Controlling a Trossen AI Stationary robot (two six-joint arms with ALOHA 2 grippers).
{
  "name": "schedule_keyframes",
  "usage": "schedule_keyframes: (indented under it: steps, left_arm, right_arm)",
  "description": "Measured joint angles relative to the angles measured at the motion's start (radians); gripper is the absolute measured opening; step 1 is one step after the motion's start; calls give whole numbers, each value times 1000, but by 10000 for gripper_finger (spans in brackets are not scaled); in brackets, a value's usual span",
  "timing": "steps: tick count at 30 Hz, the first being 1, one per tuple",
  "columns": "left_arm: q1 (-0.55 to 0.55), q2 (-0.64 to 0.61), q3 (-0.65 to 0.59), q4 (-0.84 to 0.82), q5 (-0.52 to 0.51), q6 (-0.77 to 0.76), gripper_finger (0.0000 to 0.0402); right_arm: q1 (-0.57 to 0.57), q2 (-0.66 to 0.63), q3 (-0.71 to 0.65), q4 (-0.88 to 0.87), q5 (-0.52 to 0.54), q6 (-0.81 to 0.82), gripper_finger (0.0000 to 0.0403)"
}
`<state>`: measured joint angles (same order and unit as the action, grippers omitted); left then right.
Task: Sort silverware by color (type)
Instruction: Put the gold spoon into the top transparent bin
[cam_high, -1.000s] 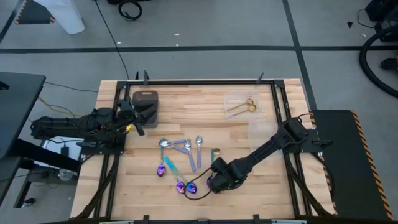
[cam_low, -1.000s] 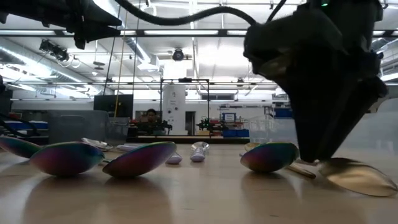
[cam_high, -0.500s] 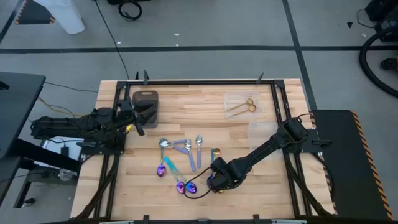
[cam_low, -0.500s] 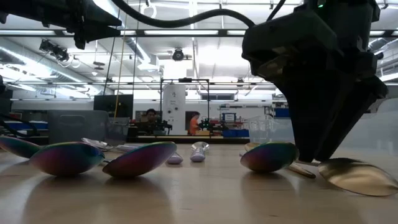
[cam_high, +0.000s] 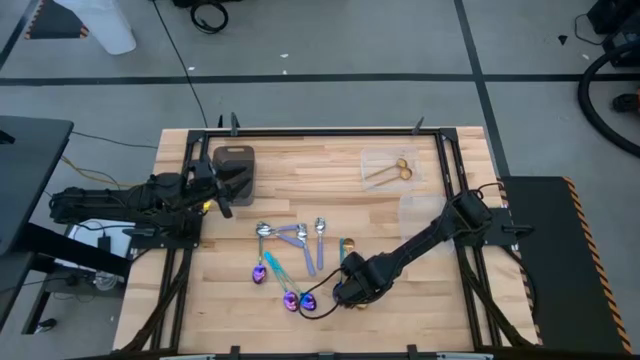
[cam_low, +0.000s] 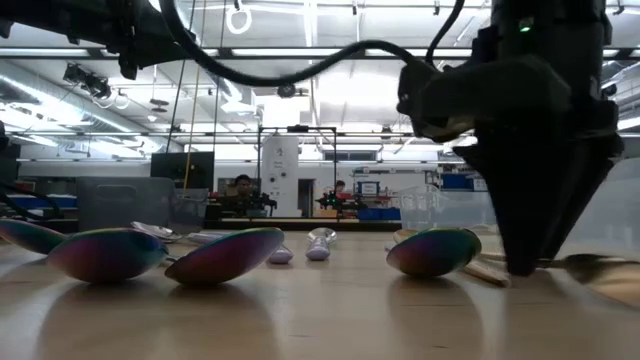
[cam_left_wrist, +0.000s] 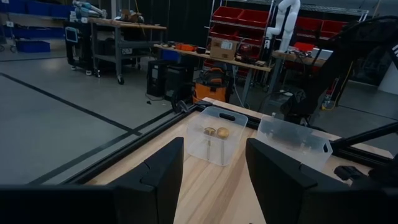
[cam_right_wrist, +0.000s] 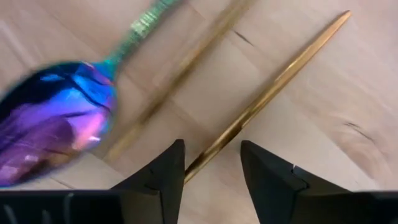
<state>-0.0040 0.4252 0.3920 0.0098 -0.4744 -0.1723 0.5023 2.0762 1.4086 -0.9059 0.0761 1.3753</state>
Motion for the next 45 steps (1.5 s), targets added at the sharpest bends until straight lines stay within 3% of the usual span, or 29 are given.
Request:
schedule_keyframes:
  steps: [5, 16, 27, 45]
  left_arm:
    - [0, 0, 0, 0, 0, 0, 183]
    - [0, 0, 0, 1, 0, 1, 183]
    - [0, 0, 0, 1, 0, 2, 183]
    - [0, 0, 0, 0, 0, 3, 183]
  right_arm:
    - [-28, -5, -2, -3, -87, -51, 136]
    - [-44, -6, -2, 0, -135, -78, 15]
    - [-66, -34, -10, -49, -170, -106, 17]
    - [-111, -276, -6, -97, -84, -207, 18]
